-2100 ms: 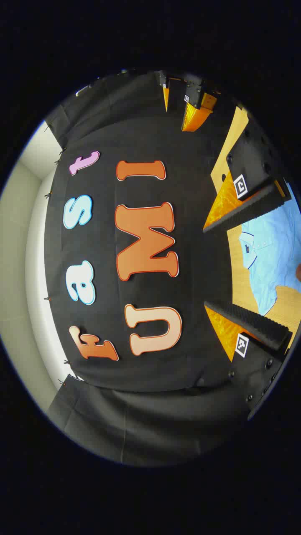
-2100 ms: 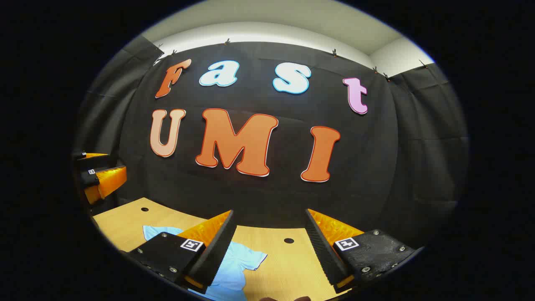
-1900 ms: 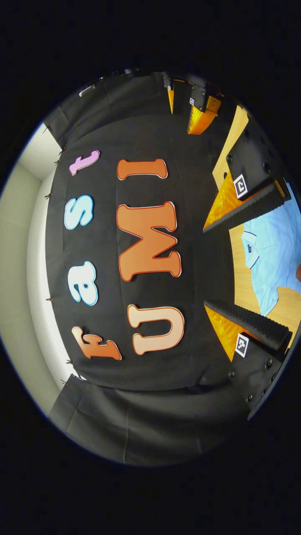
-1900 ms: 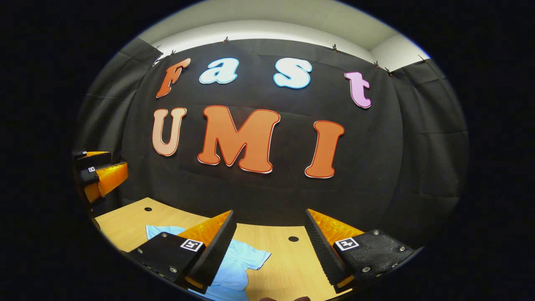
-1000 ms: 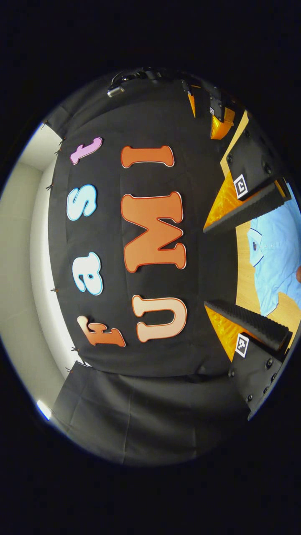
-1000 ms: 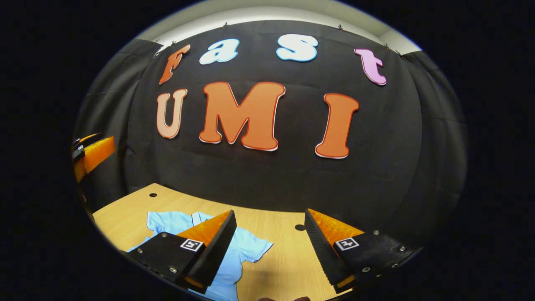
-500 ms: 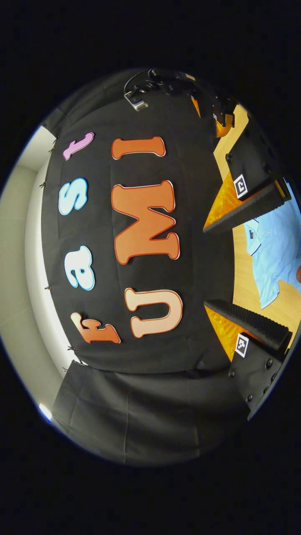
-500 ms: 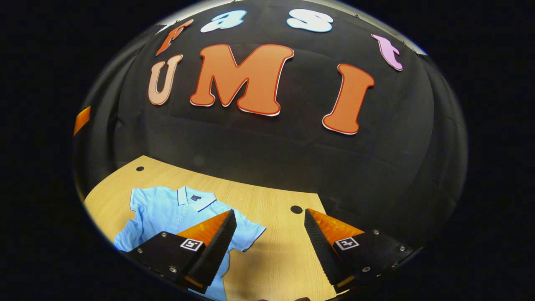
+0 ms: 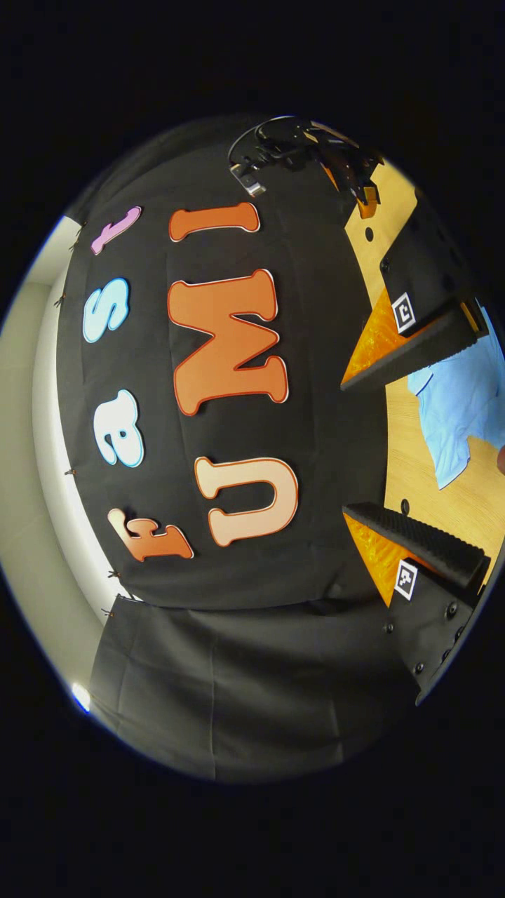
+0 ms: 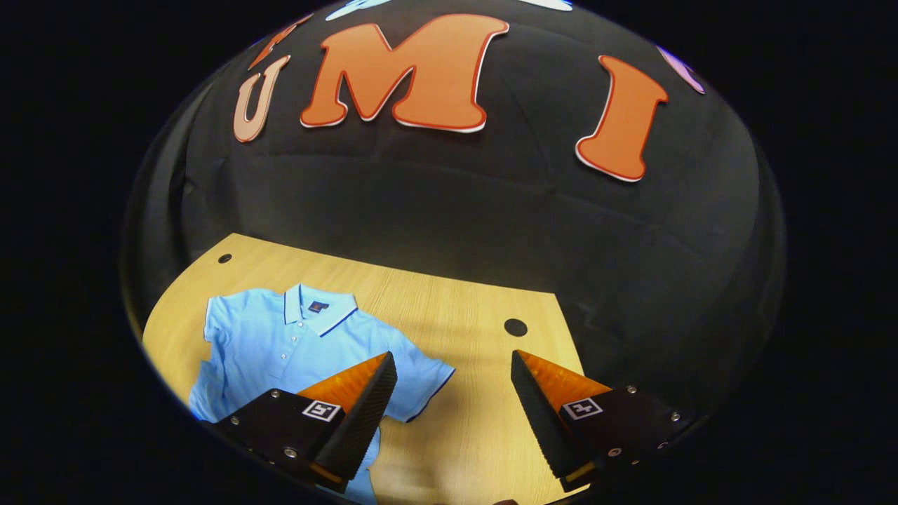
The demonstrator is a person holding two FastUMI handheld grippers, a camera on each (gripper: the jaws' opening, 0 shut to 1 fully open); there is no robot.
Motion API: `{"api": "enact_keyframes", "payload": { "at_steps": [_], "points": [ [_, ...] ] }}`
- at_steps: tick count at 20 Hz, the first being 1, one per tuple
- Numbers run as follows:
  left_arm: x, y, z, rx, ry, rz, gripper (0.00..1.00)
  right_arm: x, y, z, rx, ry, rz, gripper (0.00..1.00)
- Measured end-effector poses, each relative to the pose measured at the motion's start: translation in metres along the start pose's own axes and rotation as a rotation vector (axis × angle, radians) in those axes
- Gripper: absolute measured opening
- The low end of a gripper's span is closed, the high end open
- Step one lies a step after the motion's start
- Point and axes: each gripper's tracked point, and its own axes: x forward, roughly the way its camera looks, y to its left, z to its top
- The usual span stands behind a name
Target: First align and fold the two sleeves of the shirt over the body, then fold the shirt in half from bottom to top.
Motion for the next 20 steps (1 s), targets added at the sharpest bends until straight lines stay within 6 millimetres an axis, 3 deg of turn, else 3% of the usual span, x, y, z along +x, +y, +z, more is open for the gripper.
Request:
{"api": "enact_keyframes", "payload": {
  "at_steps": [4,11,15,20],
  "points": [
    [0.007,-0.001,-0.004,0.029,0.021,-0.003,1.00,0.039,0.016,-0.023,0.027,0.119,0.040,0.99],
    [0.021,-0.001,-0.032,0.014,0.129,0.001,1.00,0.090,0.021,-0.069,0.190,0.343,0.041,0.97],
    [0.024,-0.004,-0.045,0.012,0.169,0.007,1.00,0.111,0.026,-0.098,0.247,0.464,0.039,0.95],
    [0.027,-0.007,-0.051,0.009,0.193,0.011,1.00,0.124,0.026,-0.124,0.293,0.583,0.009,0.88]
  ]
}}
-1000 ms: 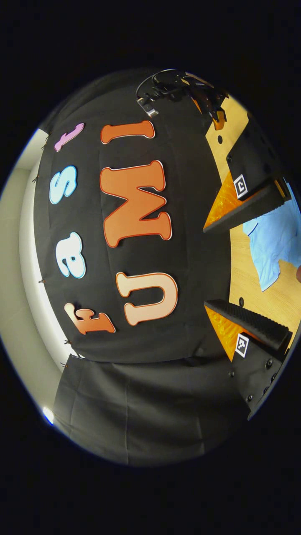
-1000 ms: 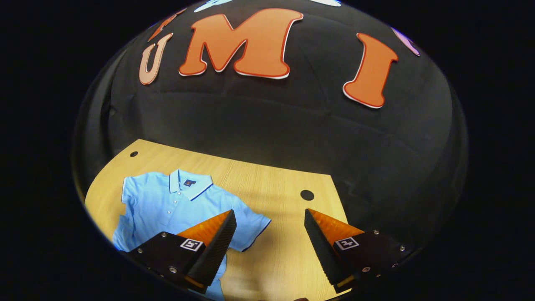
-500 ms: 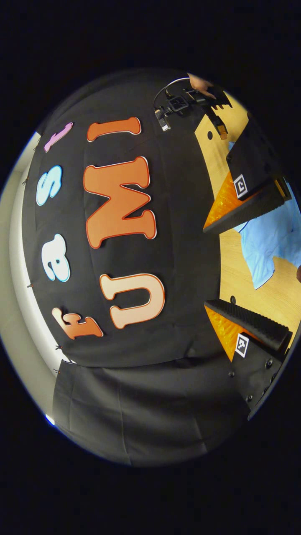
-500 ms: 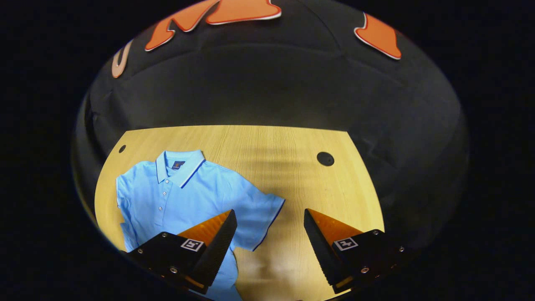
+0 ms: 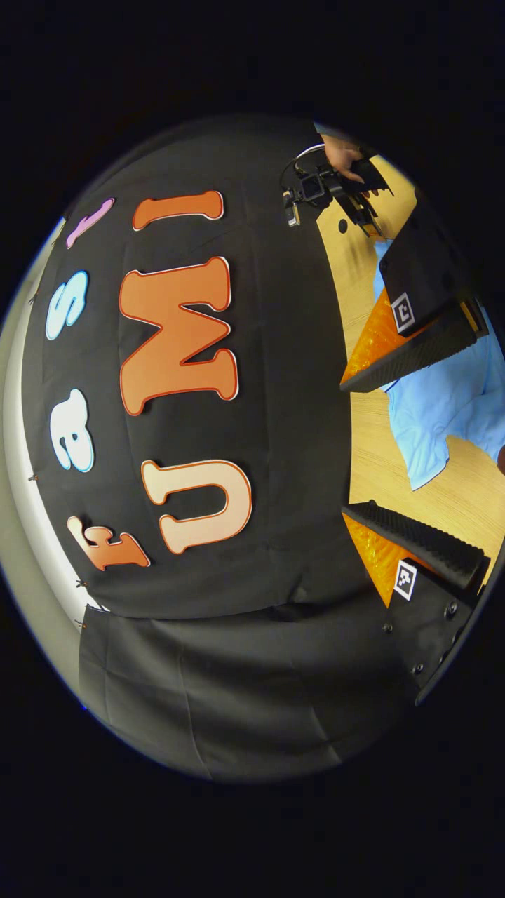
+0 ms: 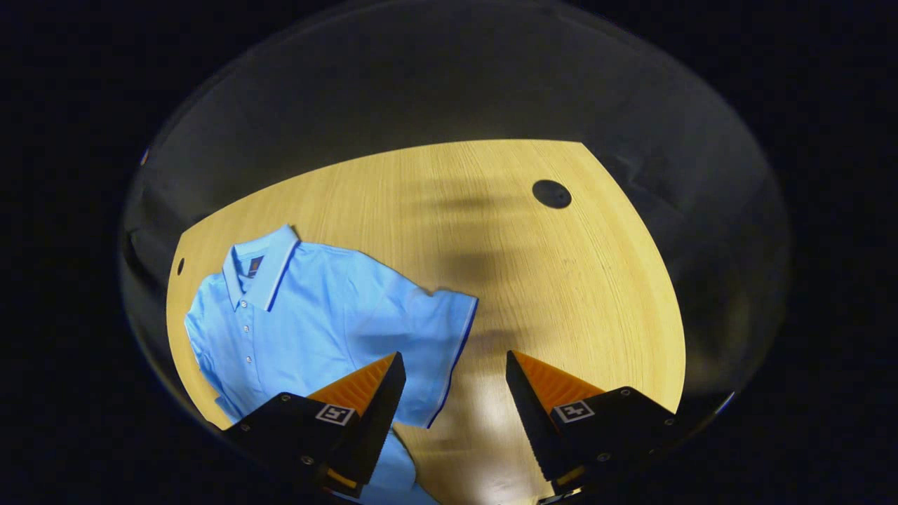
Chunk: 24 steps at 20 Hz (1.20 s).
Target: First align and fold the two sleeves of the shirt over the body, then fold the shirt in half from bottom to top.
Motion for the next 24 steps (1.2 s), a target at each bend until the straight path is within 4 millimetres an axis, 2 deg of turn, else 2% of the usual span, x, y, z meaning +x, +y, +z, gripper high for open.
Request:
{"api": "enact_keyframes", "payload": {
  "at_steps": [4,5,6,7,13,14,15,17,18,19,20,24],
  "points": [
    [-0.006,0.004,-0.004,-0.004,0.013,0.020,1.00,0.013,0.000,-0.010,0.032,0.077,0.001,0.82],
    [-0.007,0.006,-0.006,-0.004,0.017,0.028,1.00,0.021,0.006,-0.015,0.039,0.095,-0.001,0.81],
    [-0.008,0.007,-0.007,-0.006,0.022,0.035,1.00,0.025,0.009,-0.017,0.043,0.109,-0.002,0.74],
    [-0.010,0.008,-0.009,-0.007,0.026,0.039,1.00,0.027,0.010,-0.020,0.052,0.122,-0.002,0.77],
    [-0.018,0.007,-0.004,0.008,0.019,0.039,1.00,0.034,0.011,-0.022,0.107,0.157,-0.030,0.63],
    [-0.019,0.007,-0.005,0.008,0.020,0.040,1.00,0.035,0.009,-0.023,0.107,0.163,-0.040,0.55],
    [-0.021,0.009,-0.006,0.008,0.018,0.041,1.00,0.035,0.007,-0.026,0.105,0.173,-0.056,0.58],
    [-0.023,0.012,-0.010,0.013,0.025,0.051,1.00,0.034,0.007,-0.024,0.109,0.169,-0.059,0.48],
    [-0.025,0.015,-0.012,0.017,0.030,0.055,1.00,0.033,0.008,-0.023,0.111,0.160,-0.060,0.35],
    [-0.026,0.015,-0.012,0.019,0.030,0.056,1.00,0.036,0.015,-0.024,0.110,0.157,-0.061,0.36],
    [-0.028,0.016,-0.012,0.021,0.028,0.058,1.00,0.038,0.019,-0.025,0.110,0.154,-0.064,0.25],
    [-0.033,0.021,-0.017,0.008,0.026,0.057,1.00,0.035,0.032,-0.021,0.135,0.136,-0.035,0.05]
  ]
}}
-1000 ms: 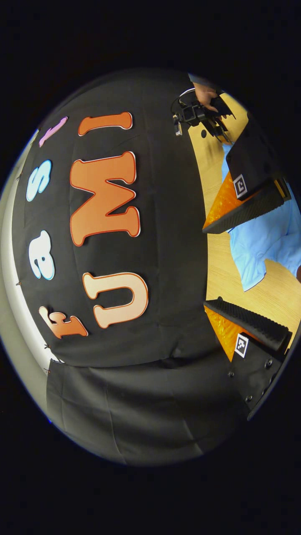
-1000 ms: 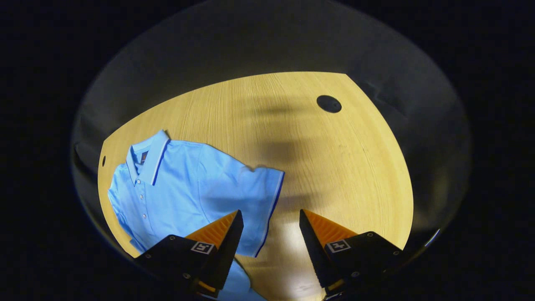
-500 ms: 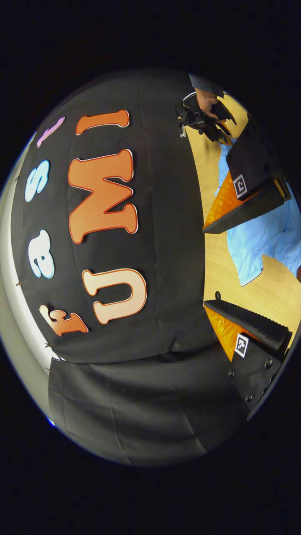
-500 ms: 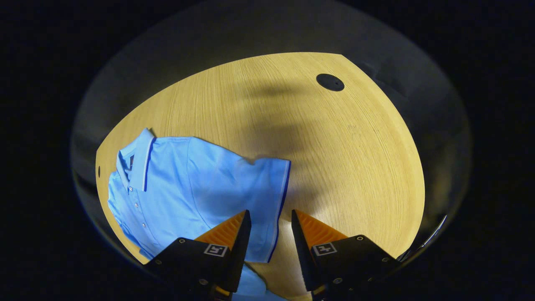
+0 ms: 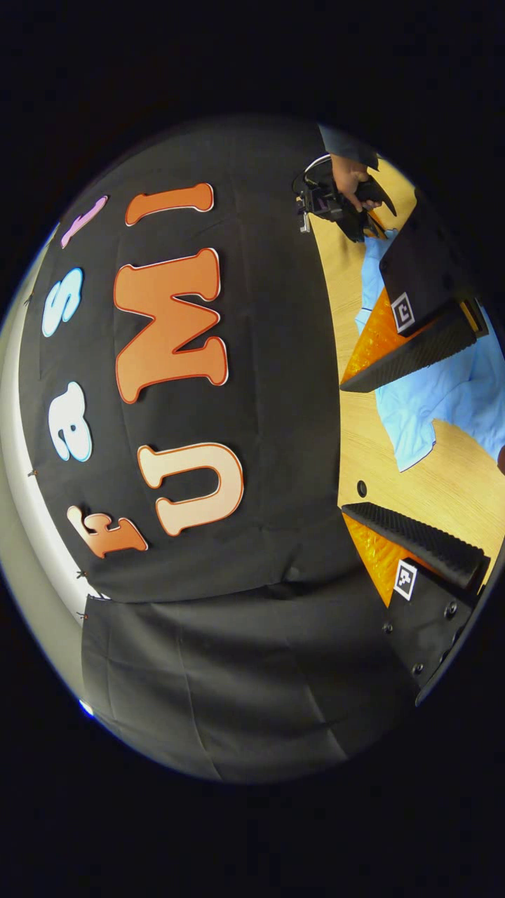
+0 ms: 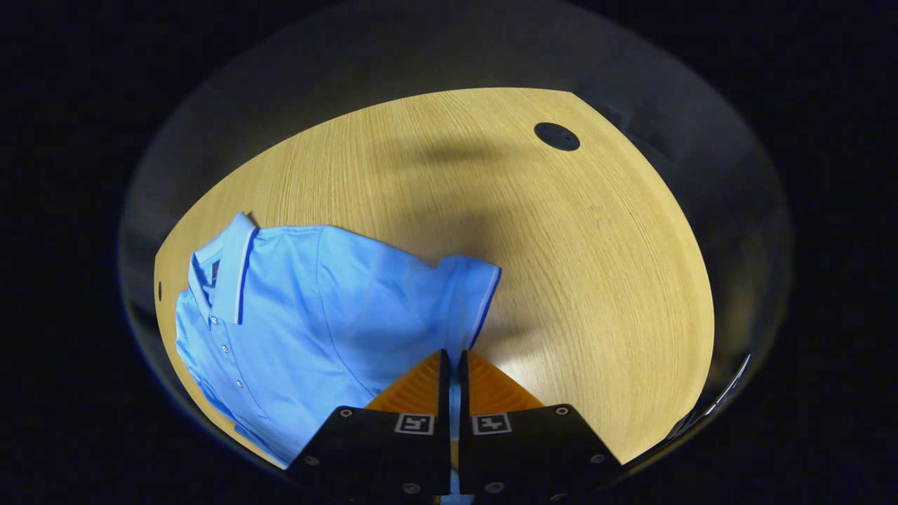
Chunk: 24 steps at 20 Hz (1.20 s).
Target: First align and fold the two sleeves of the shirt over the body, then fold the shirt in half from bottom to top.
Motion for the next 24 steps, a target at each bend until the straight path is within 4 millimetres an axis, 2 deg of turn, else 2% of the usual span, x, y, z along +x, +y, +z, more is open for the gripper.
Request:
{"api": "enact_keyframes", "payload": {
  "at_steps": [4,7,10,11,12,14,15,19,24],
  "points": [
    [-0.001,0.011,-0.005,-0.002,-0.002,-0.003,1.00,-0.026,0.022,0.018,0.015,-0.090,0.091,0.03],
    [0.003,0.010,-0.021,-0.026,0.029,-0.027,1.00,-0.045,0.038,0.011,0.001,-0.093,0.153,0.03],
    [0.009,0.015,-0.024,-0.026,0.029,-0.044,1.00,-0.061,0.054,0.010,-0.029,-0.128,0.193,0.03],
    [0.010,0.016,-0.027,-0.030,0.031,-0.051,1.00,-0.066,0.059,0.008,-0.034,-0.140,0.200,0.07],
    [0.014,0.014,-0.033,-0.039,0.043,-0.066,1.00,-0.070,0.066,0.007,-0.041,-0.152,0.210,0.03],
    [0.020,0.012,-0.054,-0.065,0.099,-0.094,1.00,-0.079,0.083,-0.003,-0.061,-0.152,0.247,0.04],
    [0.025,0.011,-0.064,-0.081,0.125,-0.109,1.00,-0.084,0.091,-0.008,-0.077,-0.153,0.267,0.05],
    [0.047,0.020,-0.084,-0.125,0.190,-0.144,1.00,-0.095,0.115,-0.027,-0.133,-0.151,0.310,0.11],
    [0.087,0.030,-0.113,-0.179,0.287,-0.200,1.00,-0.110,0.120,-0.036,-0.160,-0.167,0.307,0.17]
  ]
}}
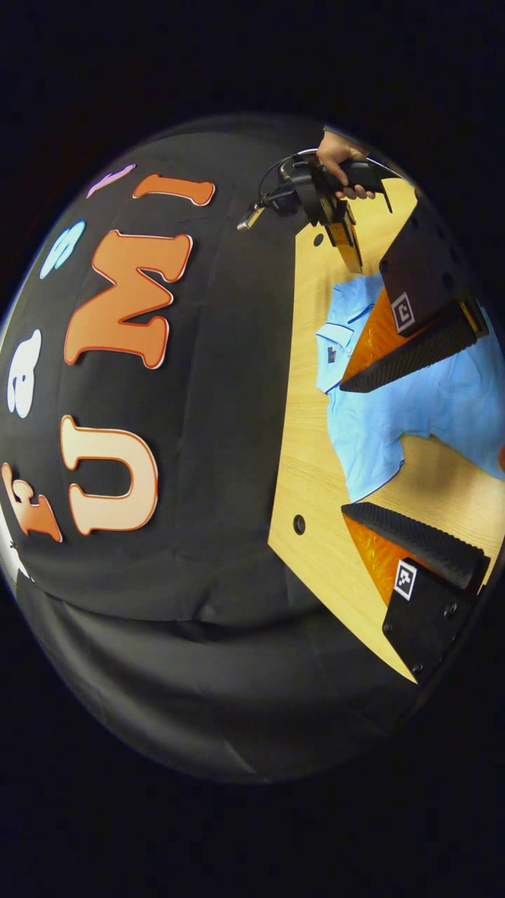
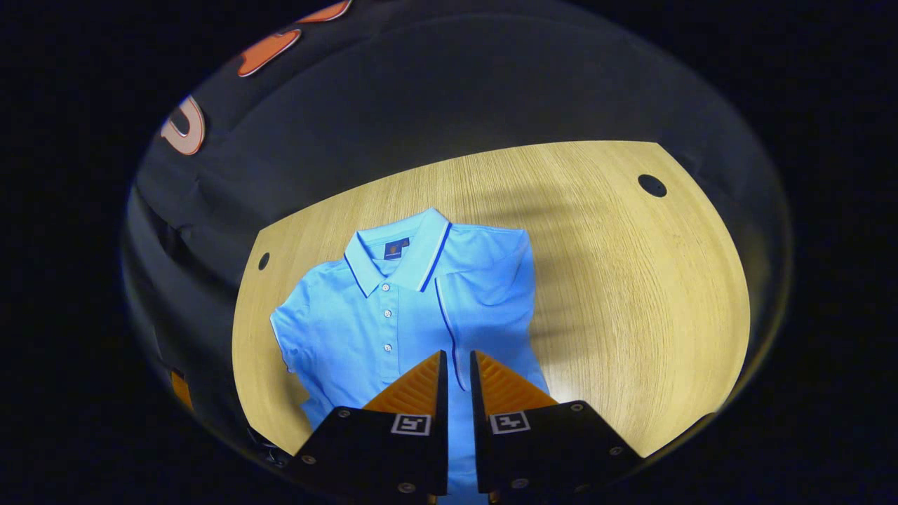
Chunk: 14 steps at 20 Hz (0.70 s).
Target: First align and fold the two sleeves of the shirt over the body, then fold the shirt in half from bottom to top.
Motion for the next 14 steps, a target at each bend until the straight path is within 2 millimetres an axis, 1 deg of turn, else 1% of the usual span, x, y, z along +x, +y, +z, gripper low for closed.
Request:
{"api": "enact_keyframes", "payload": {
  "at_steps": [1,2,3,4,5,6,7,8,9,10,11,13,14],
  "points": [
    [0.011,-0.002,-0.009,-0.009,0.038,-0.033,0.99,-0.006,-0.002,-0.001,-0.007,-0.010,-0.014,0.18],
    [0.021,-0.008,-0.020,-0.038,0.083,-0.097,0.99,-0.011,-0.005,-0.003,-0.013,-0.020,-0.035,0.22],
    [0.033,-0.011,-0.035,-0.064,0.146,-0.131,0.99,-0.018,-0.006,-0.004,-0.019,-0.038,-0.049,0.25],
    [0.044,-0.009,-0.051,-0.085,0.217,-0.132,0.99,-0.023,-0.006,-0.005,-0.025,-0.056,-0.058,0.32],
    [0.055,-0.003,-0.065,-0.098,0.284,-0.116,1.00,-0.030,-0.007,-0.008,-0.027,-0.075,-0.066,0.35],
    [0.069,-0.005,-0.077,-0.117,0.329,-0.110,1.00,-0.035,-0.006,-0.011,-0.024,-0.090,-0.066,0.44],
    [0.077,-0.006,-0.083,-0.141,0.358,-0.113,1.00,-0.044,-0.006,-0.014,-0.016,-0.106,-0.069,0.48],
    [0.086,-0.004,-0.088,-0.159,0.381,-0.113,1.00,-0.049,-0.007,-0.016,-0.009,-0.119,-0.070,0.55],
    [0.096,0.001,-0.092,-0.165,0.407,-0.115,1.00,-0.055,-0.008,-0.019,-0.002,-0.133,-0.074,0.58],
    [0.102,0.003,-0.097,-0.170,0.446,-0.126,1.00,-0.060,-0.010,-0.020,0.004,-0.149,-0.079,0.65],
    [0.109,0.003,-0.103,-0.169,0.487,-0.134,1.00,-0.067,-0.011,-0.023,0.010,-0.166,-0.079,0.69],
    [0.124,0.007,-0.113,-0.164,0.550,-0.124,1.00,-0.080,-0.012,-0.027,0.033,-0.189,-0.068,0.72],
    [0.130,0.011,-0.119,-0.161,0.583,-0.106,1.00,-0.088,-0.013,-0.032,0.051,-0.191,-0.058,0.82]
  ]
}}
